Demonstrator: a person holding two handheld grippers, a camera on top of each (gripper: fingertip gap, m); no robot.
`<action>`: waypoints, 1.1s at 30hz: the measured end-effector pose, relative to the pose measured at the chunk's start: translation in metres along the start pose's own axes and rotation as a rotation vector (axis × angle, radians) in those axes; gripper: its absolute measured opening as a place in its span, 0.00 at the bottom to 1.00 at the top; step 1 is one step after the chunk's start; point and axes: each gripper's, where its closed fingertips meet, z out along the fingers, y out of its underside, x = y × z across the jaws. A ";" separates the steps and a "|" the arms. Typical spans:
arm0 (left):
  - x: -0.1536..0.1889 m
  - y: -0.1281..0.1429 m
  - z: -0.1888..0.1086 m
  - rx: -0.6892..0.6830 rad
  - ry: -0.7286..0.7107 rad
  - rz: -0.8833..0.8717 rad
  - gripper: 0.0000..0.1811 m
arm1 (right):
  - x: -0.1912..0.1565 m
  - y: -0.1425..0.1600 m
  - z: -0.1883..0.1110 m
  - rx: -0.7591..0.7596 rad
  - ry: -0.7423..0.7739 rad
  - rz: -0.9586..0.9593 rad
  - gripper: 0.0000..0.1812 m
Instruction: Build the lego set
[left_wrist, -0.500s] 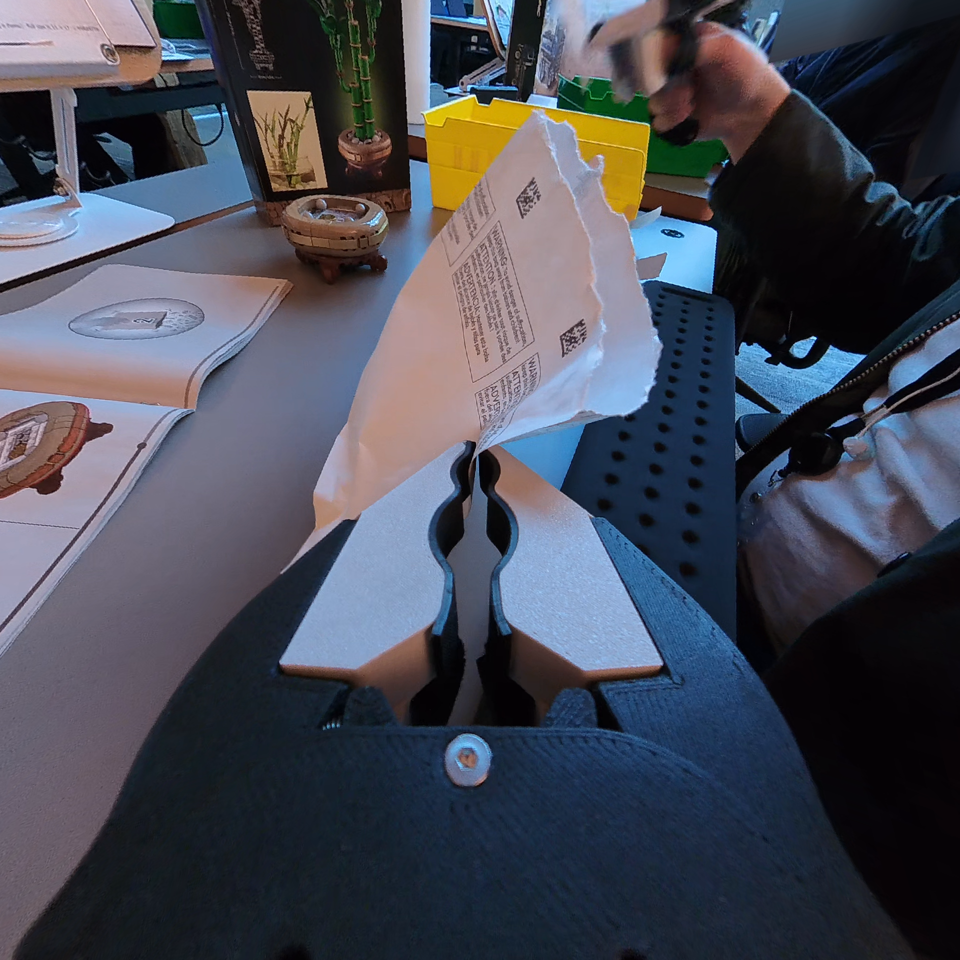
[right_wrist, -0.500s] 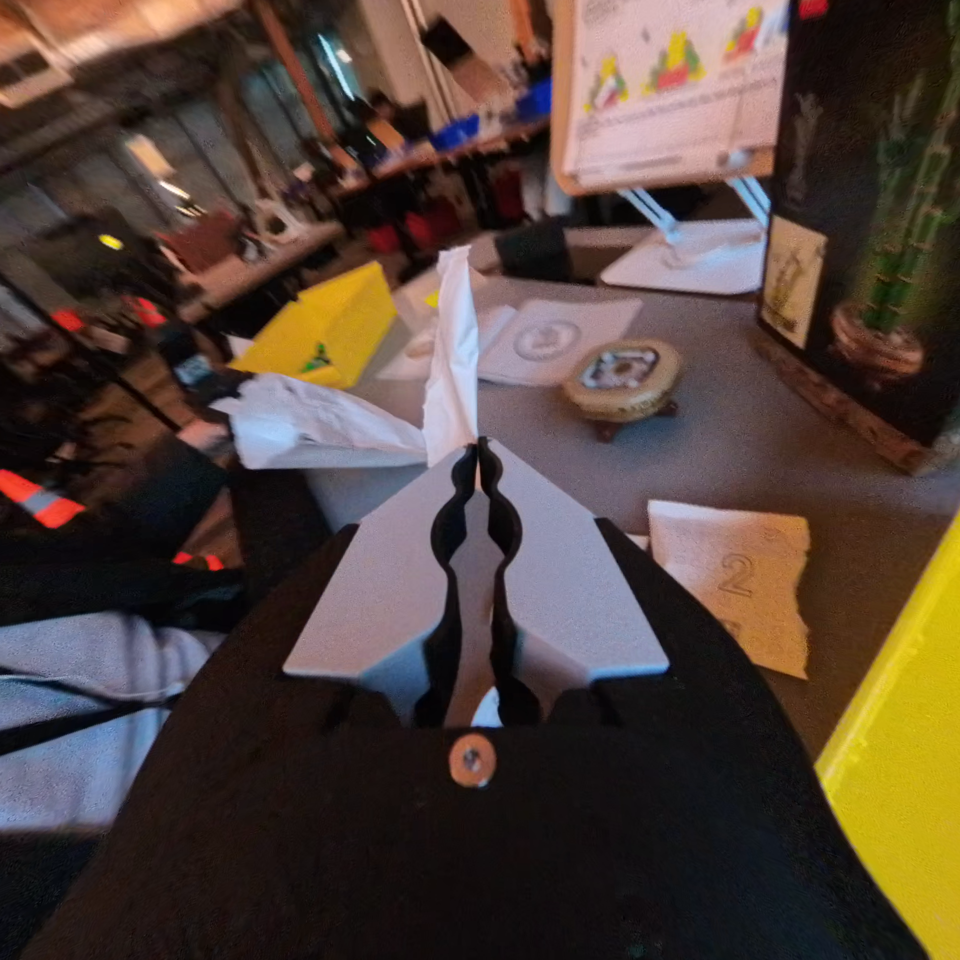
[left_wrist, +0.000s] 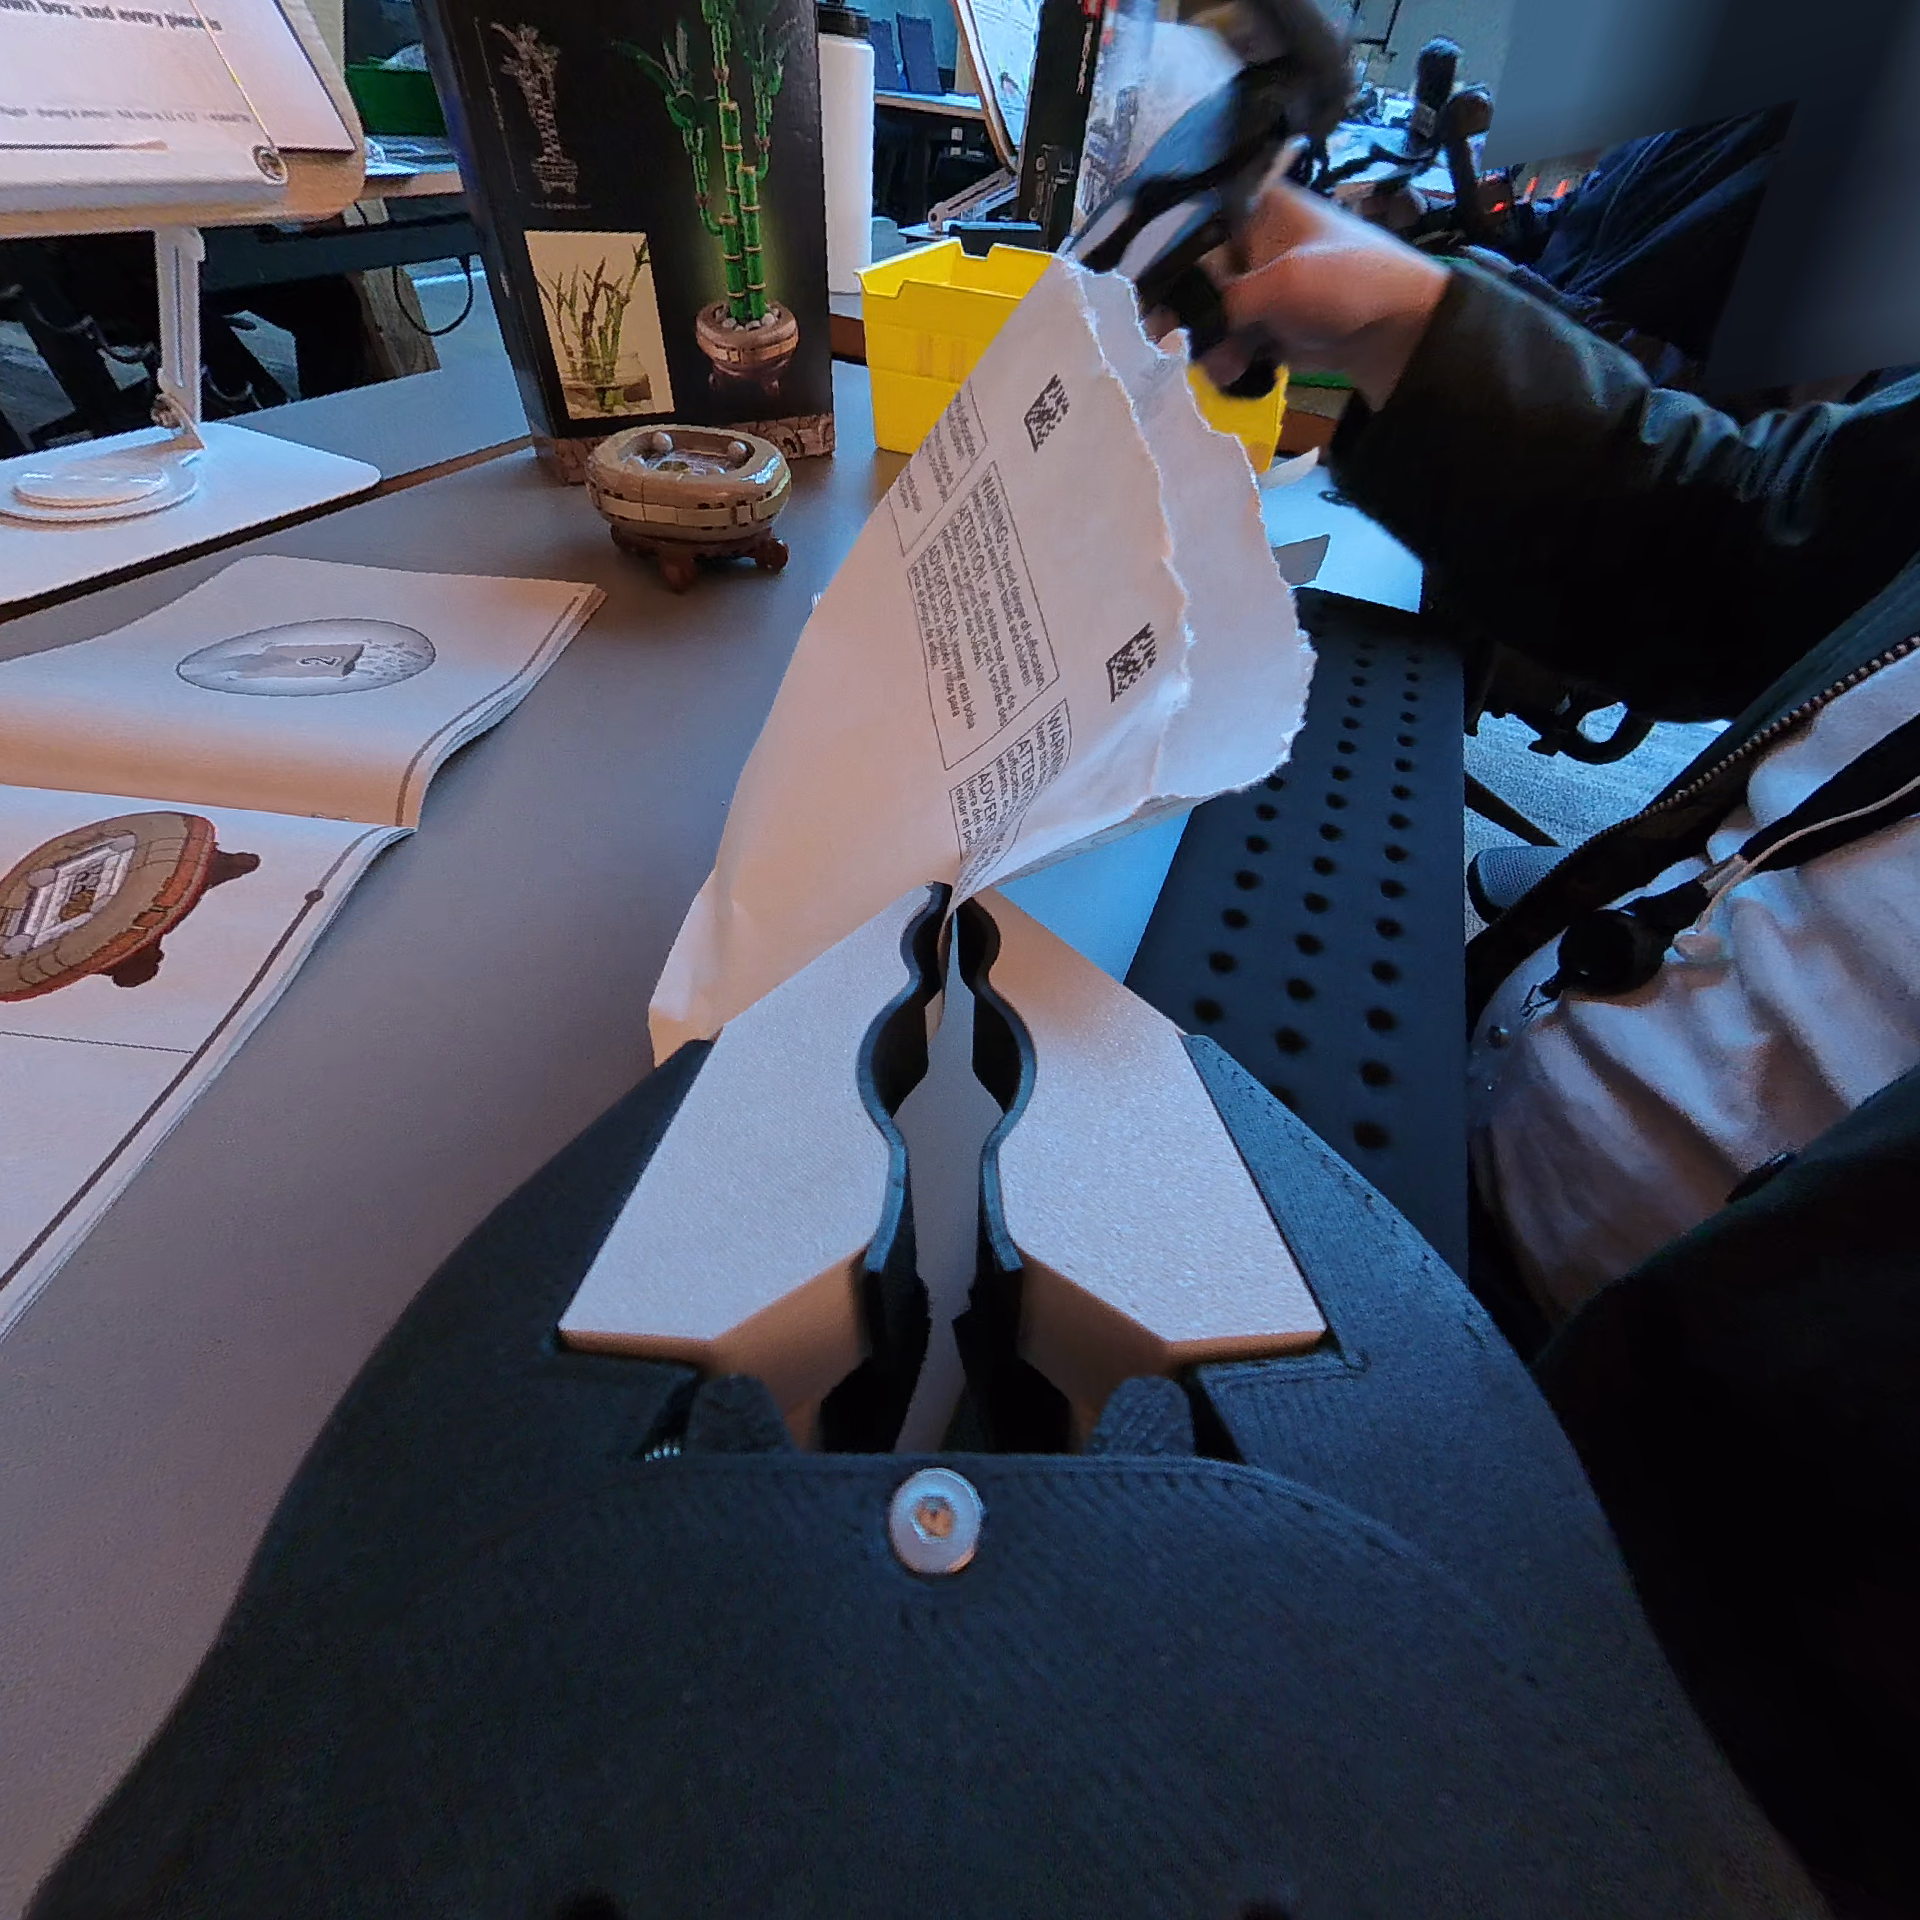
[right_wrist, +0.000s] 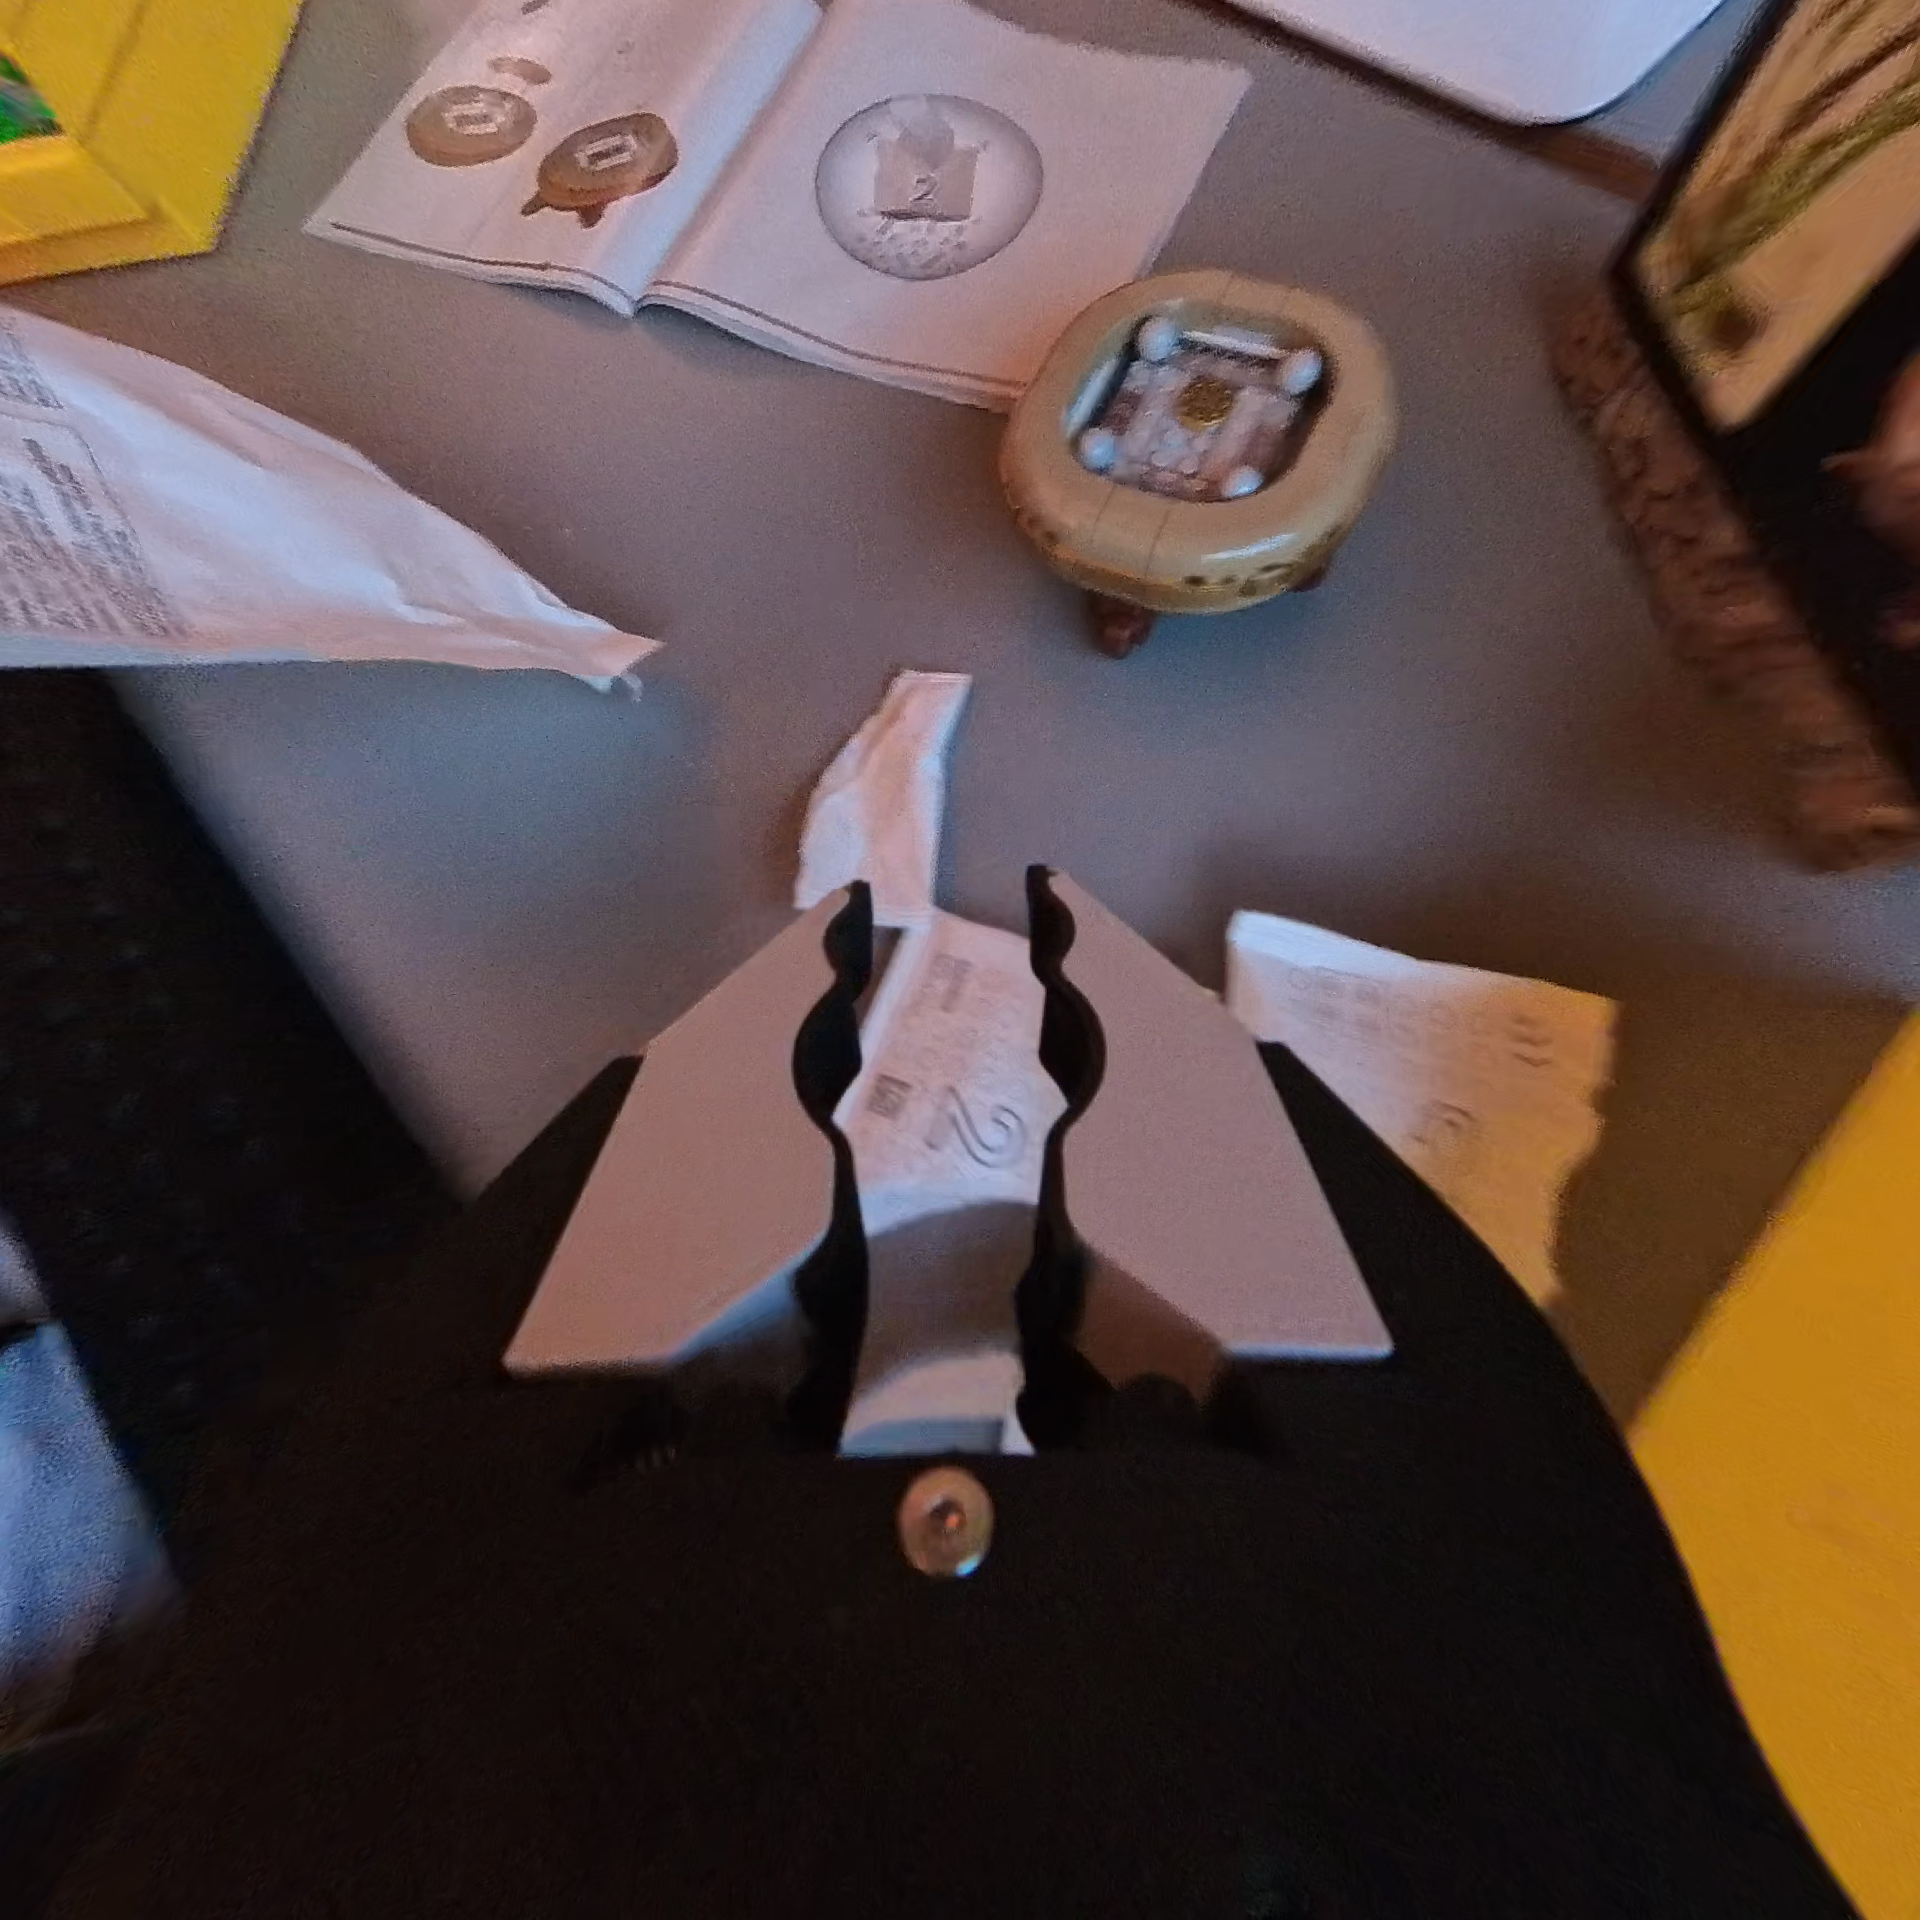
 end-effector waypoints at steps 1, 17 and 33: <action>0.001 0.000 0.000 0.000 0.003 0.004 0.00 | 0.012 0.003 -0.018 0.012 0.109 -0.053 0.16; 0.001 0.001 -0.006 0.006 0.011 0.046 0.00 | 0.047 0.126 -0.075 -0.281 0.457 -0.019 0.00; -0.001 0.001 -0.011 0.022 0.007 0.042 0.00 | 0.040 0.080 -0.159 0.003 0.432 0.132 0.14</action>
